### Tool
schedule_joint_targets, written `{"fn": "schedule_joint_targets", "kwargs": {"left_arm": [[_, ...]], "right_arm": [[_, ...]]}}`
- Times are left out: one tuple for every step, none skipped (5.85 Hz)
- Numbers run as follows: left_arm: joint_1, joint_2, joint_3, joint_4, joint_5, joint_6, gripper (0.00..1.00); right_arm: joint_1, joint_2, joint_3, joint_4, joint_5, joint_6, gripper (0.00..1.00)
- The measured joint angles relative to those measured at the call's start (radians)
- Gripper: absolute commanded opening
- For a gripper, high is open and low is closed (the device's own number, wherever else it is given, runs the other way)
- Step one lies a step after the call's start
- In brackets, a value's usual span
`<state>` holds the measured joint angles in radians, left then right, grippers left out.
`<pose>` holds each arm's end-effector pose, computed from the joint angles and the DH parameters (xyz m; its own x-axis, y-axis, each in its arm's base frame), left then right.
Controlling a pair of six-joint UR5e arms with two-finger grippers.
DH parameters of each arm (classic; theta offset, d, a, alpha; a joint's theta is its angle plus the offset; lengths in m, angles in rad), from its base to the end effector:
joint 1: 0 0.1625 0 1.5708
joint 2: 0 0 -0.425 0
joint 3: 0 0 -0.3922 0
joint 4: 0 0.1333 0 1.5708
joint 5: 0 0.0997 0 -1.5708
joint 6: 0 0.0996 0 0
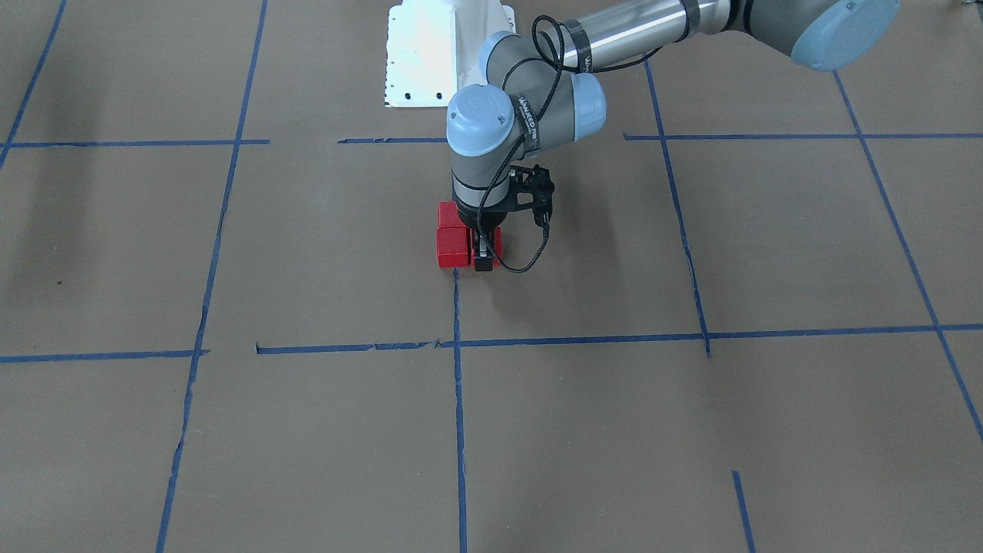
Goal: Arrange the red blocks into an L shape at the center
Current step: 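Lower the cube beside the farther cube, on the left gripper's side, then open the left gripper and withdraw the left arm from the table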
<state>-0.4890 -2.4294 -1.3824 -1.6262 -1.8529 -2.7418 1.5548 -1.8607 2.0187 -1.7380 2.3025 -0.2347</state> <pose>0.6276 -0.4536 0.2020 -0.0083 -0.9978 -0.0665 0.7205 0.0401 -0.6923 0.0609 -0.3659 0.5831 0.7199 -0.2381 0.6519 0.1886 0.9711 0.1464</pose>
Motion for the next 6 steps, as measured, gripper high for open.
{"fn": "schedule_joint_targets", "kwargs": {"left_arm": [[-0.004,0.0,-0.003,0.002,-0.001,0.033,1.0],[-0.013,0.001,-0.015,0.007,-0.003,0.058,1.0],[-0.025,0.004,-0.048,0.031,-0.014,0.088,1.0],[-0.036,0.012,-0.108,0.085,-0.038,0.135,1.0],[-0.048,0.033,-0.194,0.155,-0.07,0.207,1.0],[-0.061,0.085,-0.308,0.209,-0.092,0.317,1.0]], "right_arm": [[0.0,0.001,0.0,0.0,0.0,0.0,1.0],[0.001,0.002,0.0,0.0,0.0,0.001,1.0],[0.0,0.003,0.0,0.0,0.0,0.001,1.0],[0.0,0.003,0.0,0.0,0.0,0.002,1.0],[0.0,0.004,0.0,0.0,0.0,0.002,1.0],[0.0,0.004,0.001,0.0,0.0,0.002,1.0]]}}
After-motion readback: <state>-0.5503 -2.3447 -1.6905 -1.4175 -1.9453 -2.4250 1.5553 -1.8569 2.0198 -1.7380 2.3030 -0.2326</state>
